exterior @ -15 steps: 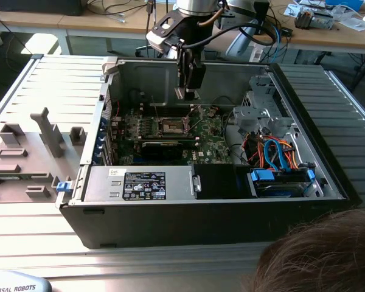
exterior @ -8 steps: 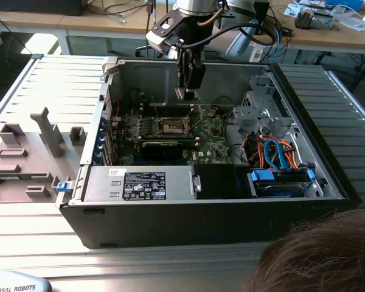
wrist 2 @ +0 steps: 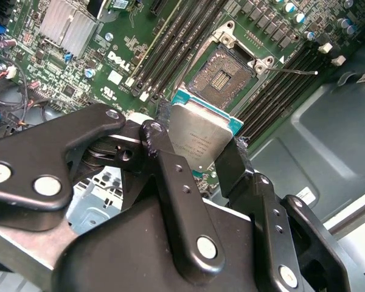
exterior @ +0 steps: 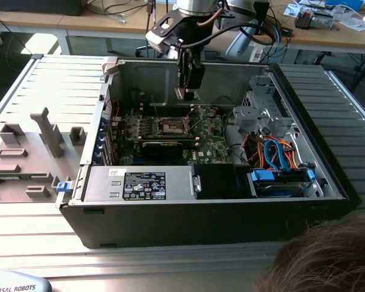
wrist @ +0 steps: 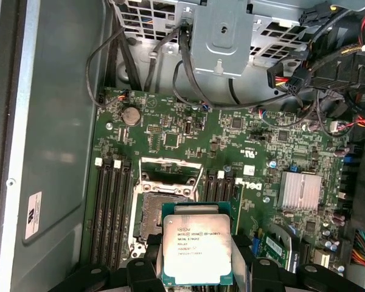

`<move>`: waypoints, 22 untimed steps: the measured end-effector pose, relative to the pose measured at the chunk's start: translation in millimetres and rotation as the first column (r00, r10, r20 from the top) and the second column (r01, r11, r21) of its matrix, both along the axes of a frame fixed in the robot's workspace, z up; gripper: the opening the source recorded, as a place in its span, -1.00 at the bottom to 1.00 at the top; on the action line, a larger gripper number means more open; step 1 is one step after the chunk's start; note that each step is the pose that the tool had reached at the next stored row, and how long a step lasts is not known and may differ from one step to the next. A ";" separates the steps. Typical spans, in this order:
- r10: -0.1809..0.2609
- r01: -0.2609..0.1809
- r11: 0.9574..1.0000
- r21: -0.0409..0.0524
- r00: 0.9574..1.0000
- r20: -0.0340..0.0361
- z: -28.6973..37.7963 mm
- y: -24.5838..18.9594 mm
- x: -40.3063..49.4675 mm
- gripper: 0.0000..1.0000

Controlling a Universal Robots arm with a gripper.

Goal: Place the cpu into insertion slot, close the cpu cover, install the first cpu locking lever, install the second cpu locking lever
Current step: 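Place the cpu into insertion slot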

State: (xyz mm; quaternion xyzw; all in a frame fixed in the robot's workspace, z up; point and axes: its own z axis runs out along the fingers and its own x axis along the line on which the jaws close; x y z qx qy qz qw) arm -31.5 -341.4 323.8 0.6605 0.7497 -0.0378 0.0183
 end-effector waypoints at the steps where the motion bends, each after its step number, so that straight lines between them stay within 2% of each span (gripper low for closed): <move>1: -0.002 0.002 1.000 0.000 1.000 0.000 0.0 0.0 0.0 0.08; 22: -0.023 0.023 1.000 -0.002 1.000 0.000 -0.5 0.0 0.0 0.08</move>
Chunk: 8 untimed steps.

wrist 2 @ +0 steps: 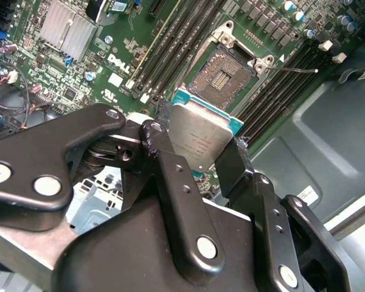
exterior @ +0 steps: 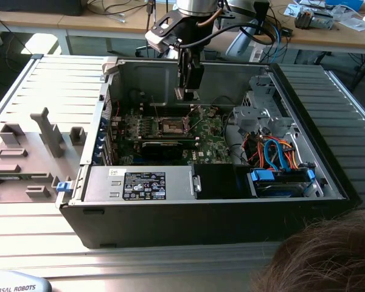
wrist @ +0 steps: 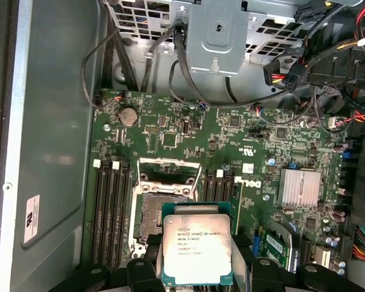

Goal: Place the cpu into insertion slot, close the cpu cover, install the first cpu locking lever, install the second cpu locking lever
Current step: 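Place the cpu into insertion slot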

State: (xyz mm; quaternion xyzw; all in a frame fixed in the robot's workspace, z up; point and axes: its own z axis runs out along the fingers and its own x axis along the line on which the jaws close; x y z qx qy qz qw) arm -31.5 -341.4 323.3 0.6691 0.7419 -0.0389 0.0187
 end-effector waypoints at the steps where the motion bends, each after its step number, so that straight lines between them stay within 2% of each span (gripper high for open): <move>1: -0.001 0.001 1.000 0.000 1.000 0.000 0.0 0.0 0.0 0.08; 8: -0.007 0.007 1.000 0.000 1.000 0.000 -0.3 0.0 0.0 0.08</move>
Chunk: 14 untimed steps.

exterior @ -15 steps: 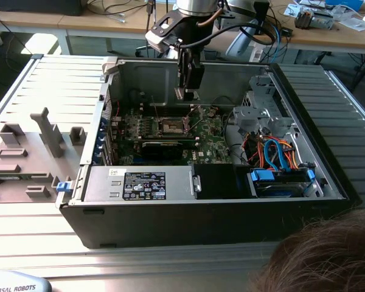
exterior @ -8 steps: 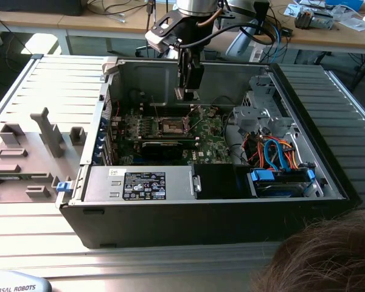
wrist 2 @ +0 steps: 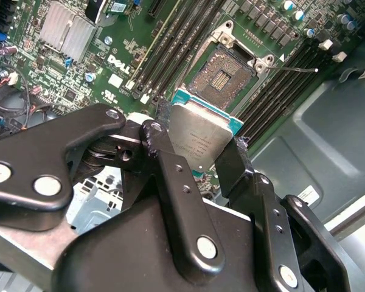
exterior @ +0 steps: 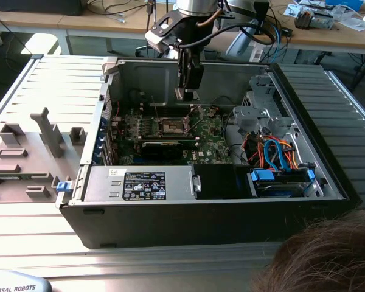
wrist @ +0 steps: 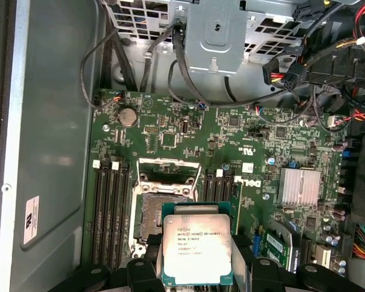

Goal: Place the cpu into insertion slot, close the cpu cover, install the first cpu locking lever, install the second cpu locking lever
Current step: 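Place the cpu into insertion slot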

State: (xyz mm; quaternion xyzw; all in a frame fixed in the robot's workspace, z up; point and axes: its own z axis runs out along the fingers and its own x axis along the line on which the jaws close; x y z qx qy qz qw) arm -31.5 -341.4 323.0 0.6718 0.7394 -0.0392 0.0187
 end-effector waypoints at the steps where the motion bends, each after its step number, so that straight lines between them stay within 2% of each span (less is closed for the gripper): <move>1: -0.001 0.001 1.000 0.000 1.000 0.000 0.0 0.0 0.0 0.08; 14: -0.020 0.020 1.000 0.000 1.000 0.000 -1.3 0.0 0.0 0.08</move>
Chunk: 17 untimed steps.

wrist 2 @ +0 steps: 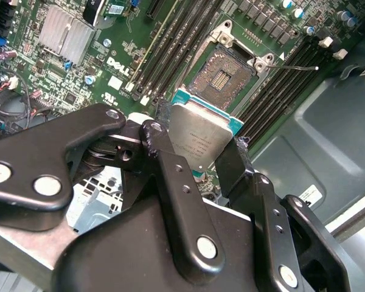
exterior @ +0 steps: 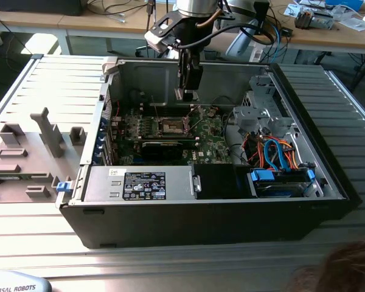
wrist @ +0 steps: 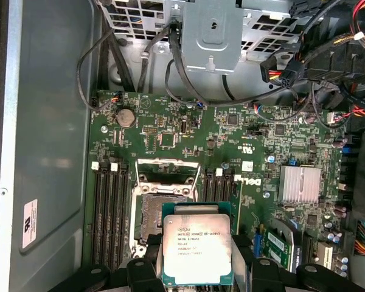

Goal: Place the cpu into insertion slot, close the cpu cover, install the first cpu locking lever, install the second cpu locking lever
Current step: 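Place the cpu into insertion slot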

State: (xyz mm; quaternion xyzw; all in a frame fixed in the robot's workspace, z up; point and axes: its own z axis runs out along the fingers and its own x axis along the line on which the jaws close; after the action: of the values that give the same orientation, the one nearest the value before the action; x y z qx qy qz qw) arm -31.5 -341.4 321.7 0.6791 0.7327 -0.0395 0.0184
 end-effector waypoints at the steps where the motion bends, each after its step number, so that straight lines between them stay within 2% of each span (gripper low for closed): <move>1: 0.000 0.000 1.000 0.000 1.000 0.000 0.0 0.0 0.0 0.08; 7: 0.000 0.000 1.000 0.000 1.000 0.000 -1.2 0.0 0.0 0.08; 9: 0.000 0.000 1.000 0.000 1.000 0.000 -16.7 0.0 0.0 0.08; 17: 0.000 0.000 1.000 0.000 1.000 0.000 -18.8 0.0 0.0 0.08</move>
State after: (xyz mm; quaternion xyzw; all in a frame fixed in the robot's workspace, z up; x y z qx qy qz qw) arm -31.5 -341.4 302.8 0.6792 0.7326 -0.0395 0.0184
